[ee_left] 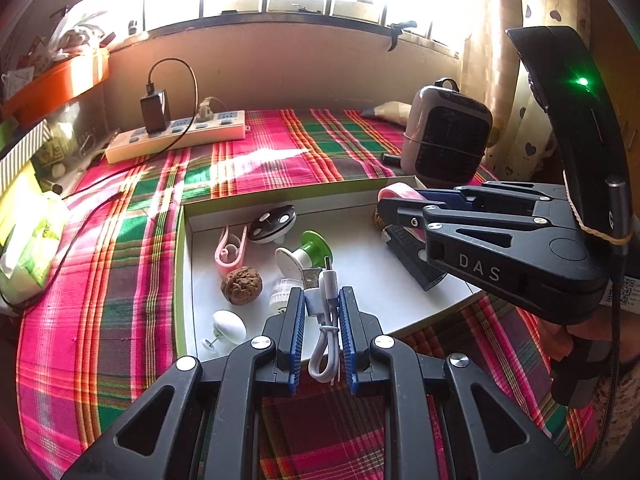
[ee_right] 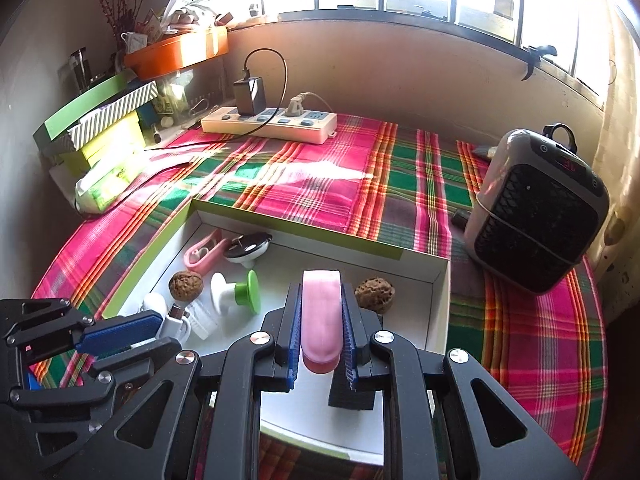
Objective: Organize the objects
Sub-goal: 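Lower into box and open right gripper while left gripper releases the cable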
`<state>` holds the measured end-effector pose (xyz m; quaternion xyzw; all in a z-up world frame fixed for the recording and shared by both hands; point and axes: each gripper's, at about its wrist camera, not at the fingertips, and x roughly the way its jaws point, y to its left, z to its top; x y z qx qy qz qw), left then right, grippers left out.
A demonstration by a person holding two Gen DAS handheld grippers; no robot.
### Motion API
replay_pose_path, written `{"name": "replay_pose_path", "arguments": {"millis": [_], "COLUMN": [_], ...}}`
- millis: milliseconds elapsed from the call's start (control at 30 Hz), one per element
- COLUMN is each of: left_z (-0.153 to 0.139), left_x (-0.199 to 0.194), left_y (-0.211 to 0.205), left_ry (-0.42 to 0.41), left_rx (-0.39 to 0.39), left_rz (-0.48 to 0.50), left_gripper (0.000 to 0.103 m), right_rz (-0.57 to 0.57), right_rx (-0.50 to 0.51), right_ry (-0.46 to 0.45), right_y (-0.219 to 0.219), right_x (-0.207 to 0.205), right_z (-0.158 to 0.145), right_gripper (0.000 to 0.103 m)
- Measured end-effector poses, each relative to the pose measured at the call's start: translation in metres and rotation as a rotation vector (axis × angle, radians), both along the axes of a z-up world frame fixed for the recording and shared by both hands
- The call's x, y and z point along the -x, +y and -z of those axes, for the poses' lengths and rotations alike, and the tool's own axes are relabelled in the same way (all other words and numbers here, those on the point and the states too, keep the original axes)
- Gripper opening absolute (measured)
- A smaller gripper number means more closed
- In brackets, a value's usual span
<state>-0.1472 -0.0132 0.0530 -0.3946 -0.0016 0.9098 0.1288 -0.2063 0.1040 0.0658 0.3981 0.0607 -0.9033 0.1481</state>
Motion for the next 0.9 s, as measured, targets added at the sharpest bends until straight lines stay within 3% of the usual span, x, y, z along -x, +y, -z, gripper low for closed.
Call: {"name": "replay_pose_path", "arguments": {"millis": [900], "left_z": [0.018], "left_x": [0.022], "left_y": [0.009], "left_ry": [-0.05], "left_rx": [0.017], "left_rz": [0.03], "left_gripper": [0.016], "right_rz": [-0.063], "right_rx": [0.006], "right_ry": [-0.096], "right_y": [-0.014], "right_x": [0.046], "right_z": [0.027], "right_gripper": [0.019]}}
